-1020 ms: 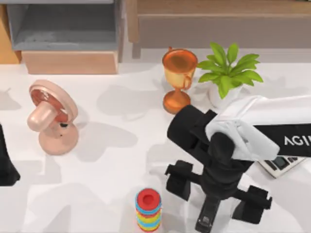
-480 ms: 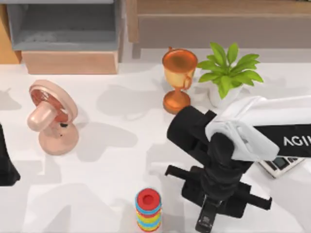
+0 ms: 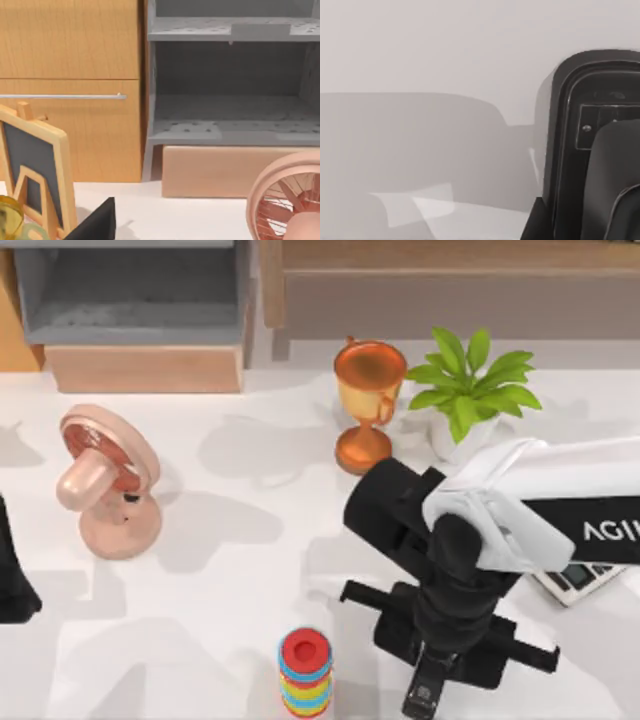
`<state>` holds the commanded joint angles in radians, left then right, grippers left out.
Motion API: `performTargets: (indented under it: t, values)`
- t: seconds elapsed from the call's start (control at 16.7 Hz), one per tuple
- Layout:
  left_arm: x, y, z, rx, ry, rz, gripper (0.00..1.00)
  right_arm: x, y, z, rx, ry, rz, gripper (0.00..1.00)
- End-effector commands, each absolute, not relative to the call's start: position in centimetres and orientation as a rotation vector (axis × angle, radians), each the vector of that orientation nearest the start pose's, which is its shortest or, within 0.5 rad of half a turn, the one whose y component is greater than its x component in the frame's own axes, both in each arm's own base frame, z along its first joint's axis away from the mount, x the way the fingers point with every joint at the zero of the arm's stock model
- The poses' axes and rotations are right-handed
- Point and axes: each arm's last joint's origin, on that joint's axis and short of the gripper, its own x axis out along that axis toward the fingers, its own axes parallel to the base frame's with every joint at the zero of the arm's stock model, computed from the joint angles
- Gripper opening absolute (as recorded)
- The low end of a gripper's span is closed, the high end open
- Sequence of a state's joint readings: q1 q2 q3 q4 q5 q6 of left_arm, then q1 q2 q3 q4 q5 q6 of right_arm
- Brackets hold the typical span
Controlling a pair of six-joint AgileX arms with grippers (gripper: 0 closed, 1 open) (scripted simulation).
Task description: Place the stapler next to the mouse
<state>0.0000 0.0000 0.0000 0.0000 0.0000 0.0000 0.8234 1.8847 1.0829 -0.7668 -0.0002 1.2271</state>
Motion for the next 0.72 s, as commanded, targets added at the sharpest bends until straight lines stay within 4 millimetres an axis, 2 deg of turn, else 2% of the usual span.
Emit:
performTargets:
  t: [0.18, 0.54, 0.72]
  values:
    - [10.6, -0.1, 16.0, 0.0, 0.0, 0.0, 1.0, 21.7, 23.6, 11.9, 0.319, 1.546, -0.311, 0.0]
    - [10.6, -0.1, 16.0, 0.0, 0.0, 0.0, 1.0, 21.7, 23.6, 14.7, 0.317, 1.547, -0.312, 0.0]
    - [10.6, -0.1, 16.0, 0.0, 0.0, 0.0, 1.0, 21.7, 23.6, 14.8, 0.318, 1.546, -0.311, 0.0]
